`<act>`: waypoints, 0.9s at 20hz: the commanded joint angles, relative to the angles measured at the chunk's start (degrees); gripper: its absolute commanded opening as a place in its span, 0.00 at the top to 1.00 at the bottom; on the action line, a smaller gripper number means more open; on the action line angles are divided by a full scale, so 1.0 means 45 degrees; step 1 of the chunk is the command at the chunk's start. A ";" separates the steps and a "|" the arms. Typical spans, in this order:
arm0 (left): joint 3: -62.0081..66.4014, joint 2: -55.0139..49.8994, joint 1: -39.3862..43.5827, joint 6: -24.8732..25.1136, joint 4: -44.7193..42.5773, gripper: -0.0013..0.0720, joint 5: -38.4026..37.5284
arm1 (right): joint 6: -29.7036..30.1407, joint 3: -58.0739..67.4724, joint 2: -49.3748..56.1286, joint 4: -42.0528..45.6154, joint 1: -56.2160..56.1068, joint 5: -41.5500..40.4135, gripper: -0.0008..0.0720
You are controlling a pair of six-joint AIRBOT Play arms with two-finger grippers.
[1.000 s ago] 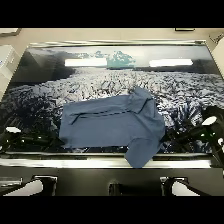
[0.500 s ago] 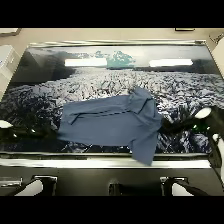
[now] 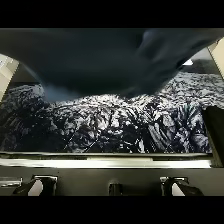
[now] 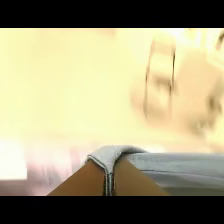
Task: Fold the clothes and pants, and hang the long-sleeved shirts on hangers.
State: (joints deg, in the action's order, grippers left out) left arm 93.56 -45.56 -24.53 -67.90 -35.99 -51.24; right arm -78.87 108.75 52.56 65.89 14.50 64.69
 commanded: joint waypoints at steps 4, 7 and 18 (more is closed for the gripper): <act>0.1957 0.2642 -0.0010 -0.0738 0.0131 0.96 0.1384 | -0.0947 0.1559 -0.3322 0.1365 -0.0015 -0.0894 0.94; 0.1957 0.2696 -0.0010 -0.1394 0.0107 0.96 0.1190 | -0.1375 0.1559 -0.3643 0.1627 -0.0015 -0.0874 0.94; -0.5017 -0.0889 0.1229 -0.1583 -0.1598 0.96 -0.4328 | -0.2579 -0.2205 0.1506 0.1447 -0.0015 0.6737 0.94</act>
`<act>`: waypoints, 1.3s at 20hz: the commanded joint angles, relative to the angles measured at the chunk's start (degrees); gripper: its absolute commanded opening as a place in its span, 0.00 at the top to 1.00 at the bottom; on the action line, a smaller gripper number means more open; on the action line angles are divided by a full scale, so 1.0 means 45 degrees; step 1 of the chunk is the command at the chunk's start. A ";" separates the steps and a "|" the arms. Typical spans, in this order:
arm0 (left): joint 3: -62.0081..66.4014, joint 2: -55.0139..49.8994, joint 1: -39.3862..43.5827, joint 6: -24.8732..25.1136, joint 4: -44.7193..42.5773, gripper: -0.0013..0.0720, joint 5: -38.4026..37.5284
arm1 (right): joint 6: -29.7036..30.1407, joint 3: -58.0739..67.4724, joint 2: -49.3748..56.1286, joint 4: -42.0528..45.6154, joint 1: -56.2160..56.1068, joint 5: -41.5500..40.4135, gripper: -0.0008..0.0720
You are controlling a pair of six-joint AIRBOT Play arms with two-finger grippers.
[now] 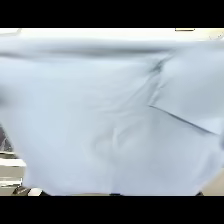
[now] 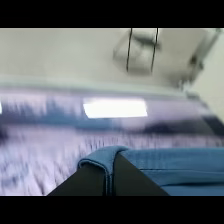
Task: Fold the clothes and pants, and hang the long-sleeved shirts on hangers.
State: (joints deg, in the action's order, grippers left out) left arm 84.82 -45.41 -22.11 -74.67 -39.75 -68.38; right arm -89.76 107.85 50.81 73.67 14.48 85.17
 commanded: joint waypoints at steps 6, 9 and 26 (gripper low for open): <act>-0.6484 -0.5421 0.2871 0.0117 -0.0534 0.95 0.5396 | -0.0680 -0.5625 0.7053 -0.3818 -0.0024 -0.3910 0.94; -0.4930 -0.7786 0.2866 0.0117 0.0952 0.95 0.6154 | -0.0913 -0.5625 0.9122 -0.6742 -0.0024 -0.5523 0.94; -0.3313 -0.9423 -0.1015 -0.1321 -0.4639 0.24 -0.5406 | -0.0442 -0.4605 0.9228 -0.0510 0.3730 0.2429 0.11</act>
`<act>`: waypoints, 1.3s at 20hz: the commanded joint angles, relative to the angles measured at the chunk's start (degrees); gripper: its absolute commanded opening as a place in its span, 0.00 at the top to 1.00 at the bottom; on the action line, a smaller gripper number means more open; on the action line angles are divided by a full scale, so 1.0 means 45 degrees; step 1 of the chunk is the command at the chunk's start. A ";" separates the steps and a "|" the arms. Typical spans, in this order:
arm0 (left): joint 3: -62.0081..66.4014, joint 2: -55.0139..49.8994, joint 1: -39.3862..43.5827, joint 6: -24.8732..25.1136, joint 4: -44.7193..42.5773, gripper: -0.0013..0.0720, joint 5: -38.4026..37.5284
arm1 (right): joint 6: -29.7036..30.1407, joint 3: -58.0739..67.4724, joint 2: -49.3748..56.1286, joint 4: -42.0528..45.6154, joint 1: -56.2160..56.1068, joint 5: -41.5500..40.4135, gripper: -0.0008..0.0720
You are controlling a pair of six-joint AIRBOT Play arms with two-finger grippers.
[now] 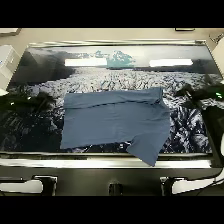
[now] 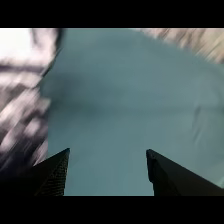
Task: Fold the clothes and pants, and hang the long-sleeved shirts on hangers.
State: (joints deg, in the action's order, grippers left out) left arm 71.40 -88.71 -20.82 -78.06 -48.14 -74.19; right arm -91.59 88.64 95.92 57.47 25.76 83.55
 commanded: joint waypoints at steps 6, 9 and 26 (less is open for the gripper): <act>-0.6926 0.2705 -0.1511 0.1855 -0.2662 0.26 -0.1321 | 0.0418 -0.4231 -0.2909 0.4294 0.1545 0.1608 0.12; -0.8024 0.2749 -0.1515 0.3191 -0.1520 0.27 -0.1025 | 0.0549 -0.4915 -0.2958 0.4172 0.1540 0.1821 0.12; -0.8694 0.2424 0.0121 0.3390 -0.0291 0.96 -0.0656 | 0.0602 -0.4998 -0.2958 0.3803 0.1506 0.1622 0.12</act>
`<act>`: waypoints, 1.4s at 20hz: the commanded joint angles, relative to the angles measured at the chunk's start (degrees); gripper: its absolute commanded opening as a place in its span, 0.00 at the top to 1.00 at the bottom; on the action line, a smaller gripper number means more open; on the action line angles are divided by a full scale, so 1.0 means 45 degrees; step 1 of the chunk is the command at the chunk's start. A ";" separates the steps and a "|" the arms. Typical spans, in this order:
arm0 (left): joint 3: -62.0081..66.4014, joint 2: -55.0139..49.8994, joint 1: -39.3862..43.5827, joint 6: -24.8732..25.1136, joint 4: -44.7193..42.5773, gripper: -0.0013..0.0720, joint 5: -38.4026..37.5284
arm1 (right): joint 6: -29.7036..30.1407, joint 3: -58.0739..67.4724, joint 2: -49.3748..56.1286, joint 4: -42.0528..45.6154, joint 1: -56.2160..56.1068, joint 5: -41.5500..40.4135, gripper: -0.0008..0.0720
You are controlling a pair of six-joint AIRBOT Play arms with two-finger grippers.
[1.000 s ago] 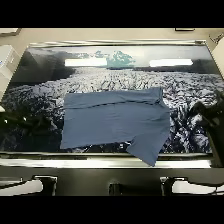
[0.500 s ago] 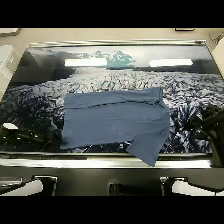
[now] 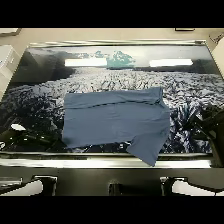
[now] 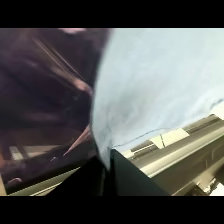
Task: Fold the clothes and pants, and hang the long-sleeved shirts on hangers.
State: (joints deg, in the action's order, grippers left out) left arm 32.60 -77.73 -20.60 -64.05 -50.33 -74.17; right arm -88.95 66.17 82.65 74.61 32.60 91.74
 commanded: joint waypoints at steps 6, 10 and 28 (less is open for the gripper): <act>-0.0044 -0.0010 -0.0092 0.0423 0.0189 0.96 -0.0748 | 0.0908 -0.1438 0.0287 -0.1433 -0.0015 -0.1559 0.15; -0.0044 -0.0010 -0.0087 0.0078 0.0189 0.96 -0.0753 | 0.1787 -0.2293 0.1146 -0.2968 -0.0015 -0.2788 0.16; 0.4027 0.1540 -0.0083 -0.0442 0.0544 0.96 -0.0947 | 0.2370 0.0636 -0.0335 -0.3925 -0.1967 -0.2142 0.94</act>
State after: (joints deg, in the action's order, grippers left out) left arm 41.89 -74.43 -20.93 -65.52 -49.28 -78.74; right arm -78.43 61.89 85.82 57.89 24.01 81.28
